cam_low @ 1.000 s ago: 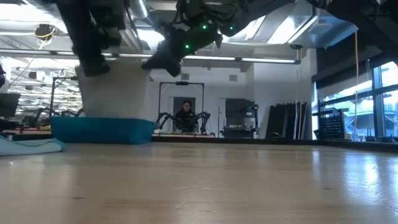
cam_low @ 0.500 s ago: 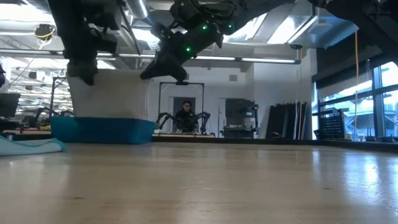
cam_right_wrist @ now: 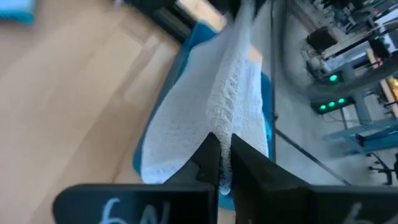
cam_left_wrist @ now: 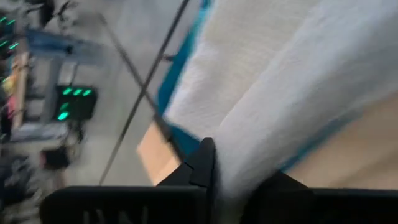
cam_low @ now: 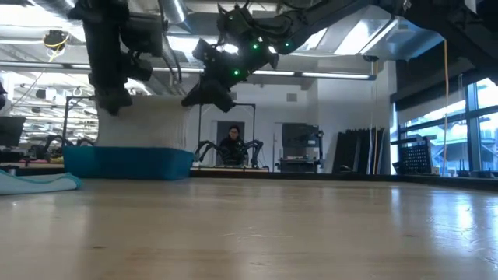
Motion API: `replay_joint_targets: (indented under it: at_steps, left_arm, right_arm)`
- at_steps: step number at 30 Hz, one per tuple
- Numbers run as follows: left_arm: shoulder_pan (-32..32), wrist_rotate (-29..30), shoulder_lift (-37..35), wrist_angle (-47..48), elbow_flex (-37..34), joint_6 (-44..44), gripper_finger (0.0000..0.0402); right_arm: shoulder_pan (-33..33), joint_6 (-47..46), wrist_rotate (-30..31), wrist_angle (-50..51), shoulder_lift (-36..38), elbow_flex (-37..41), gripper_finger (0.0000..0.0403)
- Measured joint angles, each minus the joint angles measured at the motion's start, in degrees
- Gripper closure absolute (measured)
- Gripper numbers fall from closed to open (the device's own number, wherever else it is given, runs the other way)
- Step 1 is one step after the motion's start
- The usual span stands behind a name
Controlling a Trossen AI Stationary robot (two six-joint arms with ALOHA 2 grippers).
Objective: Fold microfiber towels
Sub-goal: Put the gray towel into the blue bin
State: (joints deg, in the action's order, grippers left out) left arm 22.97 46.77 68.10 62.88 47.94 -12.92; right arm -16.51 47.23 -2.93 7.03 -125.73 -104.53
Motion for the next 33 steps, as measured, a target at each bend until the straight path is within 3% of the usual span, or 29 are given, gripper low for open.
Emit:
replay_joint_targets:
  at_steps: [13,25,29,33]
  left_arm:
    - [9.01,2.32,0.61,-0.35,-0.47,-0.01,0.0362]
    - [10.35,1.89,0.61,-1.0,-1.31,-0.02,0.0359]
    - [10.35,1.84,0.61,-0.94,-1.31,-0.04,0.0359]
    - [10.33,1.76,0.61,-0.49,-1.31,-0.37,0.0359]
  right_arm:
    - [-2.79,2.77,-0.73,-8.87,-1.84,0.02,0.0377]
    - [-3.33,2.56,-4.72,-9.42,-2.73,0.02,0.0374]
    - [-2.99,2.7,-4.86,-9.31,-2.82,0.02,0.0344]
    - [-3.1,2.56,-3.08,-9.75,-2.84,0.02,0.0288]
